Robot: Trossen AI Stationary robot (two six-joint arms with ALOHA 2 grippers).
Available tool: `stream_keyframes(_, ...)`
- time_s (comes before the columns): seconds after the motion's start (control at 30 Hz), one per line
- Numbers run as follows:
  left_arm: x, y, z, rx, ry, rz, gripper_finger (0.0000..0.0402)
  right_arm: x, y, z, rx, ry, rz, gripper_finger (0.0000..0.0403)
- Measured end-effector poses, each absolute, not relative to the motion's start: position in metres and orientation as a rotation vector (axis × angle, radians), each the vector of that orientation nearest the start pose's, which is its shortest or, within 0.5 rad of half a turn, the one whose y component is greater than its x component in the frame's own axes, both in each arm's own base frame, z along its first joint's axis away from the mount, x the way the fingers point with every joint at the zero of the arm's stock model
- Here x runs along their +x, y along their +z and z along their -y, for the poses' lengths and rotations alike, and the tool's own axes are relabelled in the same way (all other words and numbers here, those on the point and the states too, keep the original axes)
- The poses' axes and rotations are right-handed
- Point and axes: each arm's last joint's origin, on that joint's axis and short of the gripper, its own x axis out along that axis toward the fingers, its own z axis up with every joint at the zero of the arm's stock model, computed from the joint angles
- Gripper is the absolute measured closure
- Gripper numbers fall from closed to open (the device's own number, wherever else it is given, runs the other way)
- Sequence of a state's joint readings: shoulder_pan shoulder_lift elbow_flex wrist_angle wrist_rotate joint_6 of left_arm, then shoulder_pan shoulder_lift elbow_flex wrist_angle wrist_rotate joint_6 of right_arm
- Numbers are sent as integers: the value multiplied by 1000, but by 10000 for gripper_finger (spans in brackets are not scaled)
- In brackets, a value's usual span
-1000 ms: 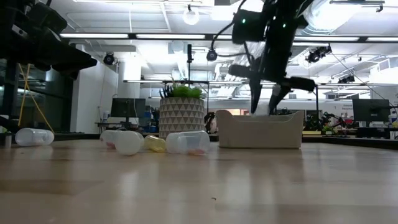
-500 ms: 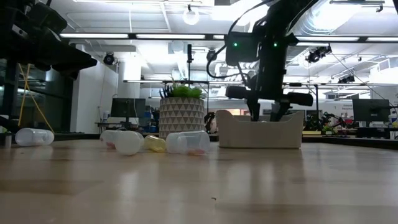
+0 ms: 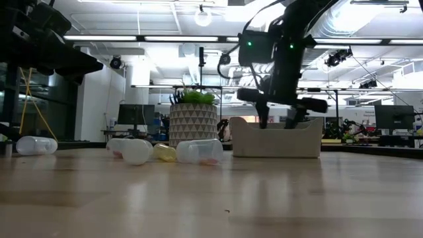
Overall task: Pick and place pill bottles into a basket
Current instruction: Put the transparent medicine bottle into the gray bin
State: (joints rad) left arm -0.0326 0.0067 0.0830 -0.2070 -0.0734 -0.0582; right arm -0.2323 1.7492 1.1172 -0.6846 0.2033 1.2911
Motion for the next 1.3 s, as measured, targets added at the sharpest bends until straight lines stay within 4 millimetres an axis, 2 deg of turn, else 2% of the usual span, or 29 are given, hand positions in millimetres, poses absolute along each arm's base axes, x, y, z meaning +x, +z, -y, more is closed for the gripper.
stream_keyframes(0.1, 92, 171, 1, -51, 44, -130, 259, 322, 184, 77, 1050, -1088, -793, 183)
stream_keyframes(0.2, 92, 171, 1, -51, 44, -129, 259, 333, 203, 64, 956, -944, -664, 183)
stream_keyframes(0.37, 92, 171, 1, -67, 45, -129, 259, 355, 236, 27, 668, -634, -471, 183)
stream_keyframes(0.5, 92, 171, 0, -76, 61, -127, 259, 367, 244, -8, 453, -351, -451, 183)
stream_keyframes(0.67, 92, 171, 0, -75, 78, -126, 259, 367, 232, -40, 313, -255, -530, 183)
stream_keyframes(0.97, 92, 171, 0, -74, 82, -125, 259, 378, 193, -74, 214, -187, -607, 182)
stream_keyframes(1.3, 92, 171, 0, -74, 87, -125, 259, 384, 153, -83, 246, -264, -682, 173)
